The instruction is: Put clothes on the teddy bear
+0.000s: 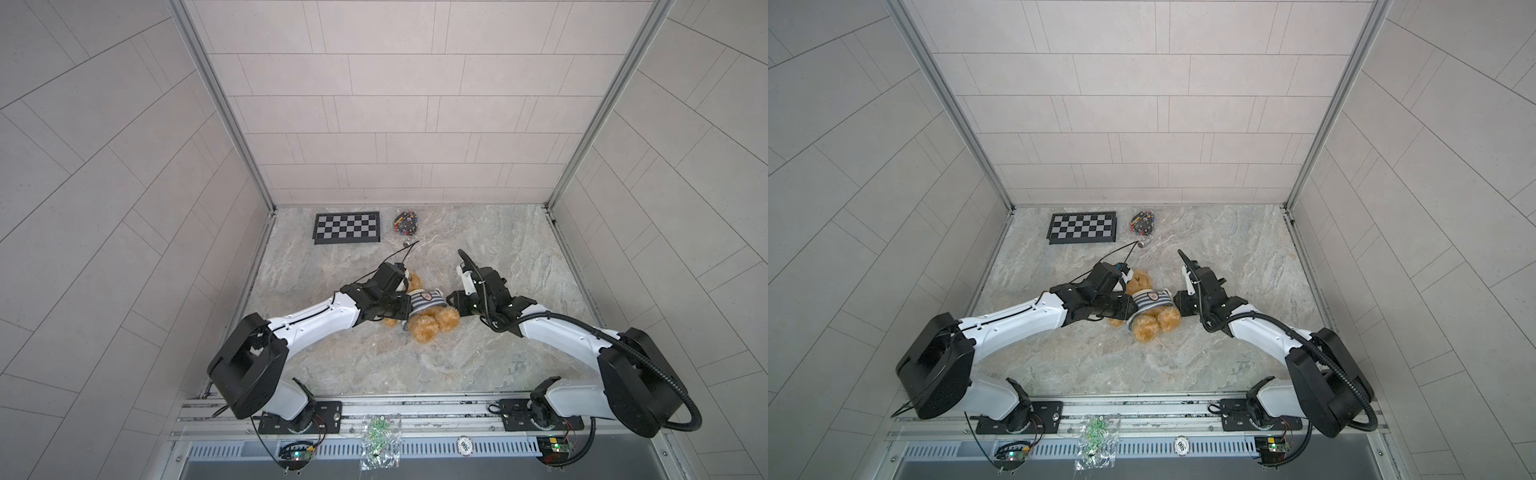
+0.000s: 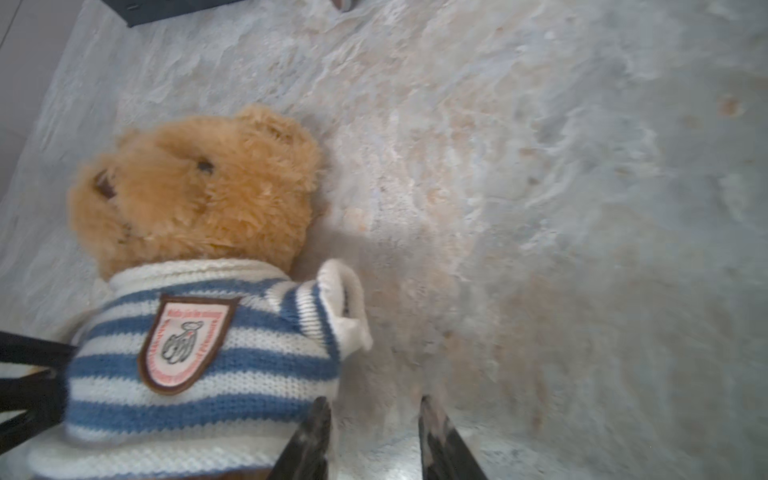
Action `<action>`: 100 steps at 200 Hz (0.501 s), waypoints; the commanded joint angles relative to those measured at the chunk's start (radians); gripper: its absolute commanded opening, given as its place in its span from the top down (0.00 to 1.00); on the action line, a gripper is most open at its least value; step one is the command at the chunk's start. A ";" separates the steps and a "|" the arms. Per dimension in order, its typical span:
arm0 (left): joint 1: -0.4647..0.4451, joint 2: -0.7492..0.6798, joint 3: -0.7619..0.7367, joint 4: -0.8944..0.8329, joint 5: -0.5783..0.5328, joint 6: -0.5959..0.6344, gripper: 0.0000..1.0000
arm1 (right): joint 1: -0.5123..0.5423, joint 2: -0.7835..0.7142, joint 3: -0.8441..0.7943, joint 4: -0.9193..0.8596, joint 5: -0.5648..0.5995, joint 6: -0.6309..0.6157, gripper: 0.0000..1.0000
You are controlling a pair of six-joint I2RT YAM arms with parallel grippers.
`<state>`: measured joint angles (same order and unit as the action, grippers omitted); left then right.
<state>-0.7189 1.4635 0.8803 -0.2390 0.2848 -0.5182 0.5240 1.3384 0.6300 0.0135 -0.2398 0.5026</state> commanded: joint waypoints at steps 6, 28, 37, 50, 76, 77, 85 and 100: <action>0.055 -0.026 -0.056 0.088 0.090 -0.010 0.79 | 0.072 0.025 0.020 0.080 -0.017 0.073 0.63; 0.098 -0.032 -0.085 0.119 0.123 -0.019 0.79 | 0.132 0.011 0.008 0.102 0.011 0.121 0.63; 0.109 -0.030 -0.089 0.119 0.132 -0.014 0.79 | 0.157 0.005 0.000 0.115 0.019 0.142 0.63; 0.128 -0.027 -0.094 0.122 0.148 -0.011 0.79 | 0.193 0.005 0.001 0.132 0.024 0.166 0.63; 0.164 -0.041 -0.102 0.090 0.151 0.011 0.75 | 0.266 0.050 0.028 0.162 0.022 0.200 0.64; 0.164 -0.042 -0.102 0.088 0.150 0.011 0.74 | 0.269 0.052 0.029 0.165 0.021 0.203 0.64; 0.172 -0.055 -0.105 0.070 0.140 0.023 0.70 | 0.288 0.068 0.035 0.186 0.018 0.218 0.64; 0.174 -0.089 -0.105 0.032 0.114 0.043 0.65 | 0.315 0.096 0.044 0.229 0.013 0.244 0.64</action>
<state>-0.5480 1.4357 0.7853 -0.1627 0.4030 -0.5140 0.7944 1.3952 0.6415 0.1482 -0.2134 0.6762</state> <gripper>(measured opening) 0.324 0.361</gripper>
